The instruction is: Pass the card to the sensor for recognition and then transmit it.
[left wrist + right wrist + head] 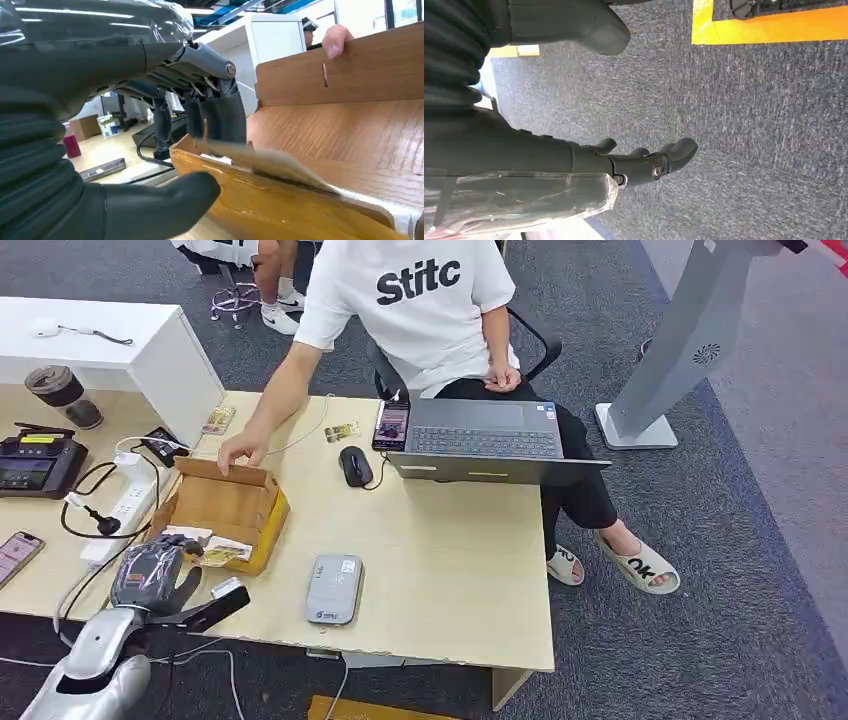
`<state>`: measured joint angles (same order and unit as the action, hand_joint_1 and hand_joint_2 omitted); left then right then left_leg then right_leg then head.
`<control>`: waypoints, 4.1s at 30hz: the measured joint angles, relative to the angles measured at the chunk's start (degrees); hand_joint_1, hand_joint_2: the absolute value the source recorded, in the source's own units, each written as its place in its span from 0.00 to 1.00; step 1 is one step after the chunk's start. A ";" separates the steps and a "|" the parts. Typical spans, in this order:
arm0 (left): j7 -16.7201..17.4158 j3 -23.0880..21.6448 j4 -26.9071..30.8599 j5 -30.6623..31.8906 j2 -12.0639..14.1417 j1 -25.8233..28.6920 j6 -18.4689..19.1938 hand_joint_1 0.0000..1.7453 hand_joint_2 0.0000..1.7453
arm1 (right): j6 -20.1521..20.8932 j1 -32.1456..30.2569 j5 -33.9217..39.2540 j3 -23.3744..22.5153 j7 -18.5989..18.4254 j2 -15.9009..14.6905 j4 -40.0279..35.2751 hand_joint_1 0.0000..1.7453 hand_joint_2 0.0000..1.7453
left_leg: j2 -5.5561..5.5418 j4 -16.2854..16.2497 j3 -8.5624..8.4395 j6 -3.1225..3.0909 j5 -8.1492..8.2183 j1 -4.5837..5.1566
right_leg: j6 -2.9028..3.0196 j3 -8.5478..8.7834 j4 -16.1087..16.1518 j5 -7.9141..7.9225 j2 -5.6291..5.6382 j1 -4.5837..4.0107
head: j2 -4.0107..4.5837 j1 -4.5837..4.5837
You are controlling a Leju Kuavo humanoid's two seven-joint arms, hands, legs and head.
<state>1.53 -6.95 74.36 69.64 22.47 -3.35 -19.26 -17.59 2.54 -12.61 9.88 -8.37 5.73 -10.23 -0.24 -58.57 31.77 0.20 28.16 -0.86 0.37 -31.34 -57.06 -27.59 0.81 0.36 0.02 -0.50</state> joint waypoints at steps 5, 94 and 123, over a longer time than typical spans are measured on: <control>-0.37 0.09 -0.02 -0.11 0.07 -0.54 -0.65 0.72 1.00 | 0.00 0.02 -0.04 0.00 0.00 0.00 0.00 0.00 1.00 | -0.01 0.00 0.00 0.00 0.00 0.00 | 0.00 0.02 0.00 0.00 0.00 0.00 | 0.00 0.00; 17.62 -5.25 14.30 5.71 4.68 -8.46 18.42 0.00 1.00 | -2.01 -0.14 -0.61 -2.95 0.15 -0.02 0.00 0.00 1.00 | 0.03 0.00 0.03 0.02 -0.03 -0.01 | 0.02 -0.07 0.00 0.06 0.06 0.00 | 0.00 0.00; 19.47 -0.13 19.17 9.46 8.00 1.39 18.78 0.00 1.00 | -1.99 -0.54 -0.94 -4.68 0.33 0.13 0.00 0.00 1.00 | 0.02 0.00 0.09 0.01 -0.03 -0.01 | 0.01 -0.08 0.00 0.05 0.01 0.00 | 0.00 0.00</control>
<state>21.00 -7.08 93.53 79.10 30.47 -1.96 -0.48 -19.58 2.00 -13.55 5.20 -8.04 5.86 -10.23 -0.22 -58.58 31.86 0.21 28.13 -0.87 0.38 -31.42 -57.06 -27.54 0.82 0.36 0.02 -0.50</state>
